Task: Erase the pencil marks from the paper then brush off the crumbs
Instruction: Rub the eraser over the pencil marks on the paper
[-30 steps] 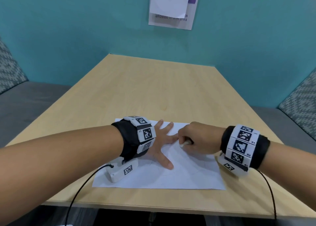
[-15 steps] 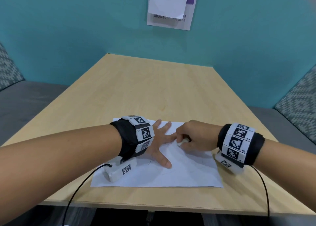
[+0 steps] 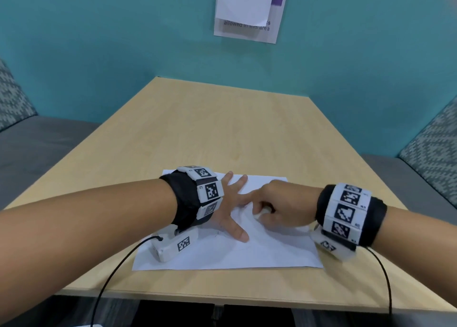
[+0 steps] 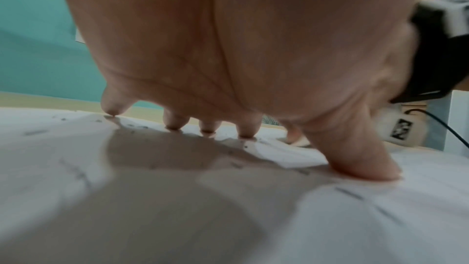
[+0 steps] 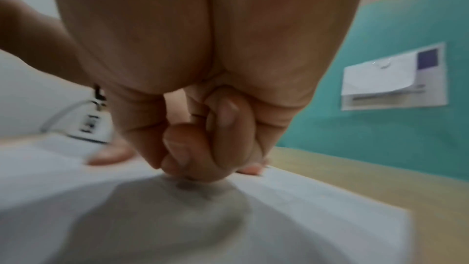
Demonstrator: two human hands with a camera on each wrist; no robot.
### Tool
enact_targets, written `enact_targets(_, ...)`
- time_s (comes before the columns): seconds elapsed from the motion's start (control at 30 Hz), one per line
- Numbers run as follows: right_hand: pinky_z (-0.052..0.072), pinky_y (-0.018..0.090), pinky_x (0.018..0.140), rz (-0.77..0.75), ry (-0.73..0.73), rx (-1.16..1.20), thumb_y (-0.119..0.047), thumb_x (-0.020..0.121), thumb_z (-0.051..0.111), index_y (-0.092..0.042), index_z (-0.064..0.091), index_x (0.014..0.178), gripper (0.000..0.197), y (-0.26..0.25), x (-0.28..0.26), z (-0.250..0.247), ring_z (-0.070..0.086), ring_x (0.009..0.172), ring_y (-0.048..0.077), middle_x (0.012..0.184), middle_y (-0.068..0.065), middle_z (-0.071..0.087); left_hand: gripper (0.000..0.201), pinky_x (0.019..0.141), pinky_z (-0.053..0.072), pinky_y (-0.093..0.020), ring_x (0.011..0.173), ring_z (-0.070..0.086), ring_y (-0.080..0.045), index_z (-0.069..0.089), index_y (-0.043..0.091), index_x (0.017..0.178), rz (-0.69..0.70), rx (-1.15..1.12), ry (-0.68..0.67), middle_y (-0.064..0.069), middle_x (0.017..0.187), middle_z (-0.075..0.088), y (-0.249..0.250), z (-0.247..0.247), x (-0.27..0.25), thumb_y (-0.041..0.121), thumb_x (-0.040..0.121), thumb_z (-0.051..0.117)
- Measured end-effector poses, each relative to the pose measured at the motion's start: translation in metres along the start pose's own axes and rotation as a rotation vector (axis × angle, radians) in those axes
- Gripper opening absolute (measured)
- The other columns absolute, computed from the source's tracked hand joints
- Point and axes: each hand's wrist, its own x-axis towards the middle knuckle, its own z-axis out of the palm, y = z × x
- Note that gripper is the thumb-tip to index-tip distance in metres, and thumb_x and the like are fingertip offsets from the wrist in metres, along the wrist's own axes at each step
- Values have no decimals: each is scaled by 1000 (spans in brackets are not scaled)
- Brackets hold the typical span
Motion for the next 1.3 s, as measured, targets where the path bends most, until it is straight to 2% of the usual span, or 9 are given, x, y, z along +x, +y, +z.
enact_targets(0.17, 42, 25, 59, -47, -1, -8, -13, 83, 52, -17, 58, 81, 7, -9, -3, 6, 45, 55, 7, 62, -12, 50, 108, 111, -4, -70, 148, -20, -41, -10, 55, 151, -8, -12, -3, -3, 165, -20, 2, -1, -1, 84, 71, 56)
enact_targets(0.3, 38, 21, 61, 5, 0, -12, -17, 85, 55, -31, 53, 81, 15, -3, -2, -3, 48, 58, 2, 64, -17, 50, 106, 111, -2, -69, 149, -19, -41, -16, 55, 149, -20, 6, -20, -4, 165, -19, 4, -5, -2, 81, 75, 56)
enact_targets(0.4, 42, 26, 62, 23, -1, -50, -17, 87, 53, -38, 49, 75, 25, 0, -3, -5, 51, 64, 13, 67, -13, 53, 108, 111, -2, -70, 149, -19, -42, -18, 52, 150, -36, 14, -46, -5, 165, -20, 8, -11, -5, 80, 77, 56)
enact_targets(0.53, 46, 26, 71, 41, 33, -68, -20, 90, 57, -24, 56, 90, 4, -1, -4, 3, 51, 73, 12, 74, -15, 54, 110, 112, -1, -69, 148, -21, -41, -15, 46, 153, -68, 22, -44, -4, 165, -19, 10, -11, -5, 82, 76, 54)
enact_targets(0.63, 50, 31, 75, 77, 56, -95, -18, 90, 54, -15, 62, 98, 11, 2, -3, 1, 50, 75, 13, 85, -4, 64, 113, 112, -2, -69, 148, -24, -38, -13, 41, 155, -103, 61, -41, -2, 164, -24, 12, -17, -13, 82, 75, 55)
enact_targets(0.73, 53, 35, 73, 81, 92, -78, -22, 89, 56, -16, 63, 96, 11, 7, -5, 2, 51, 68, 11, 79, -6, 63, 115, 115, 2, -68, 151, -18, -31, -14, 41, 155, -68, 99, -96, 2, 164, -24, 8, -25, -32, 81, 74, 58)
enact_targets(0.93, 34, 17, 58, 0, 83, -41, -28, 91, 56, -23, 58, 103, 13, -5, -4, 6, 45, 63, 2, 72, -12, 53, 114, 114, 0, -69, 151, -19, -28, -18, 44, 153, -46, 52, -163, 3, 162, -27, 7, -10, -49, 76, 77, 60)
enact_targets(1.13, 34, 15, 58, -159, 29, -19, -15, 88, 54, -17, 52, 80, 8, -37, -6, 17, 43, 59, 9, 67, -9, 56, 111, 113, 0, -72, 150, -20, -32, -18, 51, 150, -24, 9, -136, 1, 162, -28, 6, -5, -48, 74, 77, 63)
enact_targets(1.3, 43, 27, 67, -71, 53, -70, -19, 88, 54, -15, 61, 93, 10, -26, 2, 6, 48, 67, 13, 74, -5, 58, 112, 111, -3, -74, 150, -21, -30, -20, 54, 148, -18, -4, -118, 3, 162, -28, 0, 0, -46, 79, 74, 60)
